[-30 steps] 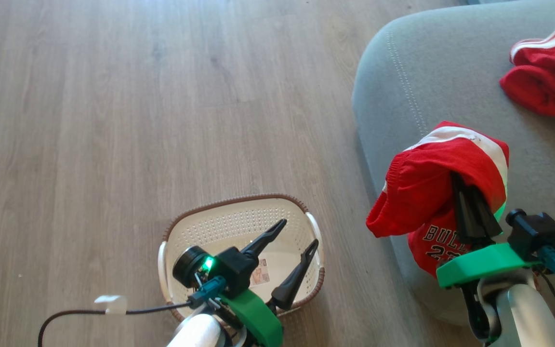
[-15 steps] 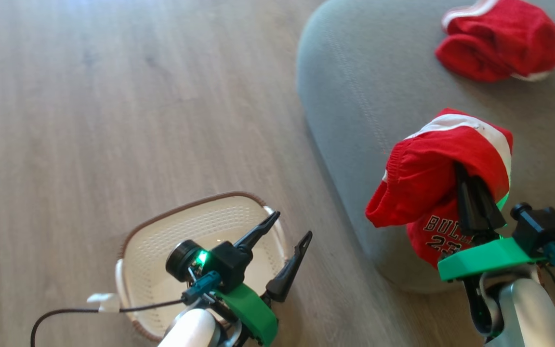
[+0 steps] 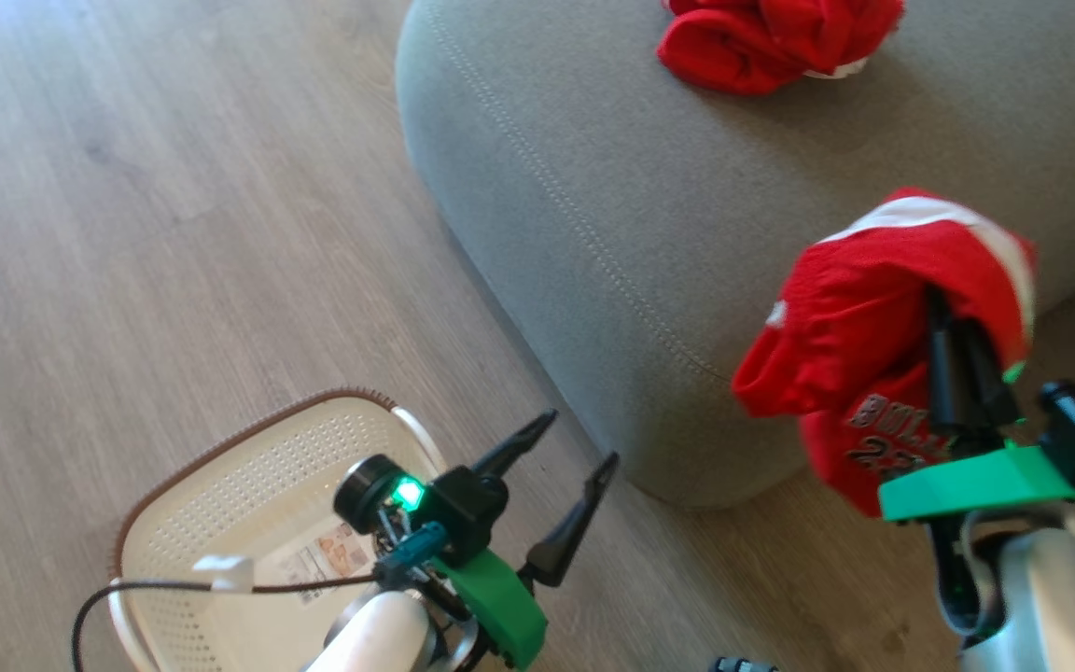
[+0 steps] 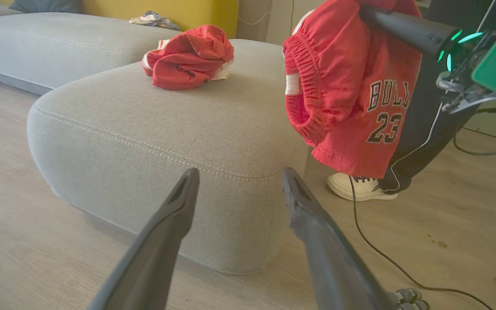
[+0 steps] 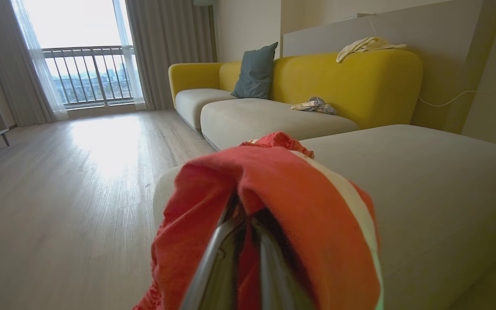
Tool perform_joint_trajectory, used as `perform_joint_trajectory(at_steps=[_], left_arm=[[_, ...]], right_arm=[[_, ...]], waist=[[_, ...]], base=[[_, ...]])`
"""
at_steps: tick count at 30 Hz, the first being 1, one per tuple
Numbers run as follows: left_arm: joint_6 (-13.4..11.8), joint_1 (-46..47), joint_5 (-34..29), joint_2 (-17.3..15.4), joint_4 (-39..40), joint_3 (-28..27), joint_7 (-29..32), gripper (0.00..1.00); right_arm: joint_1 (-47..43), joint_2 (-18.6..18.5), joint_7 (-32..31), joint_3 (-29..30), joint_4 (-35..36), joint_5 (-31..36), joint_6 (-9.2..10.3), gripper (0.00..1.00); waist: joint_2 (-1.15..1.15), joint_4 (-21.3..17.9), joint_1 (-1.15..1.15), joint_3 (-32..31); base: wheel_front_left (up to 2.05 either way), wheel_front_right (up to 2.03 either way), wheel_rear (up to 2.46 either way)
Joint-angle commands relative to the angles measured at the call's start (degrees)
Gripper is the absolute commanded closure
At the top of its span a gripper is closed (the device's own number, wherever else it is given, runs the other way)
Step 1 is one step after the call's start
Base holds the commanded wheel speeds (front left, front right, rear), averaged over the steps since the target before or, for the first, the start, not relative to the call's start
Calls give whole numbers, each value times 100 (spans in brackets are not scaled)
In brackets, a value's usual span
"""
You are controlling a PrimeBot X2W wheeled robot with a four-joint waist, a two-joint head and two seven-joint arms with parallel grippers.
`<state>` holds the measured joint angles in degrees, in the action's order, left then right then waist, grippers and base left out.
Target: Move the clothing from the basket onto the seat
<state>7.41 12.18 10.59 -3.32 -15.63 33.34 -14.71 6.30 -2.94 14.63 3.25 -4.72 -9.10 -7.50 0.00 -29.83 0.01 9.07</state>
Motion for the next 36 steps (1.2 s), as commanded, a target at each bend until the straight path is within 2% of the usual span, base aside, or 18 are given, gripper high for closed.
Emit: perform_joint_trajectory(at_steps=[1,9,21,26,30,36], left_arm=[[8,329,50,10,128,-68,-29,0],[8,620,232,23,24,233,-29,0],[8,615,277,29,11,207,-29,0],[8,485,163,31,63,7,-29,0],[8,483,28,-15,357,-143,-29,0],[8,461,-169,-292,605,-125,-29,0]], right_arm=[[34,0,37,5,298,43,1,100],[-287,5,37,483,623,-71,1,100],[-252,5,37,529,703,-38,1,100],[93,-37,37,392,773,195,1,100],[598,-224,37,345,738,187,1,100],[1620,-663,37,230,527,117,1,100]], waist=[[0,-76,-1,29],[0,-125,-1,52],[0,-92,-1,-9],[0,-106,-1,32],[0,-124,-1,309],[0,-153,-1,874]], base=[[0,0,0],[0,0,0],[0,0,0],[0,0,0],[0,0,0],[0,0,0]])
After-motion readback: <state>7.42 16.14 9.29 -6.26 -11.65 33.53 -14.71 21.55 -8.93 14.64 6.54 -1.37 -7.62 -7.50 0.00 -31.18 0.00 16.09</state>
